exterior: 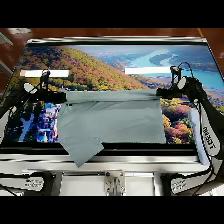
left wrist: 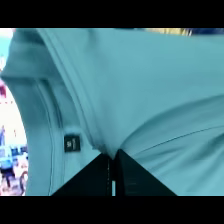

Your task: Fold the shirts.

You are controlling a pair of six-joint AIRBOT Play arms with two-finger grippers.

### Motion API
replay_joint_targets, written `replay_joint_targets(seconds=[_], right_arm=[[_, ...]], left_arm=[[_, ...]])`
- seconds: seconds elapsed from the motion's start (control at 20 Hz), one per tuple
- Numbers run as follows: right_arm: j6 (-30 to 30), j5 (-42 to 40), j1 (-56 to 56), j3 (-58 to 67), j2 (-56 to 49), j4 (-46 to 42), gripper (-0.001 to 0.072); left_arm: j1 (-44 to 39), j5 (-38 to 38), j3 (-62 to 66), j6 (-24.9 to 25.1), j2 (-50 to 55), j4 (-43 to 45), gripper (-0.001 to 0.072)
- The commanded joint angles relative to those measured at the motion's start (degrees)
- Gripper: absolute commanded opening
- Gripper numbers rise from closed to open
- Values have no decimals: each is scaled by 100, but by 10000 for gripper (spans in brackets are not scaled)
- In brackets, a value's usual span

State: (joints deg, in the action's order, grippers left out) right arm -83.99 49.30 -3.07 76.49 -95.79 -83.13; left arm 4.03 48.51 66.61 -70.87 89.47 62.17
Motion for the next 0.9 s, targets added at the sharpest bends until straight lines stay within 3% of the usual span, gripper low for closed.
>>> replay_joint_targets(seconds=[0.0,0.25,0.4,0.45,0.5,0.55,0.65,0.7,0.75,0.8,0.85], right_arm=[[-116,682,-28,-7,-72,-94,61],[-339,634,-39,-7,-225,-33,61],[-391,614,-31,-7,-310,278,93],[-391,522,-33,-4,-269,389,213],[-330,575,-33,37,-186,487,394],[-20,841,-33,129,-42,426,466],[415,1497,-33,295,372,-199,466],[407,1843,-35,306,651,-866,466],[409,2201,-72,306,901,-1473,468],[479,2544,-208,306,1128,-1805,468],[682,2841,-442,299,1303,-1707,468]], left_arm=[[87,1095,17,-372,101,476,40],[76,828,20,-496,140,476,40],[83,699,26,-896,153,474,45],[85,789,74,-894,153,476,103],[116,968,175,-894,144,479,237],[188,1241,302,-901,125,605,336],[514,1996,608,-1088,42,761,345],[723,2437,730,-1084,-42,756,385],[964,2896,780,-1082,-184,756,513],[1182,3305,743,-1008,-356,756,576],[1386,3648,610,-798,-566,756,578]])
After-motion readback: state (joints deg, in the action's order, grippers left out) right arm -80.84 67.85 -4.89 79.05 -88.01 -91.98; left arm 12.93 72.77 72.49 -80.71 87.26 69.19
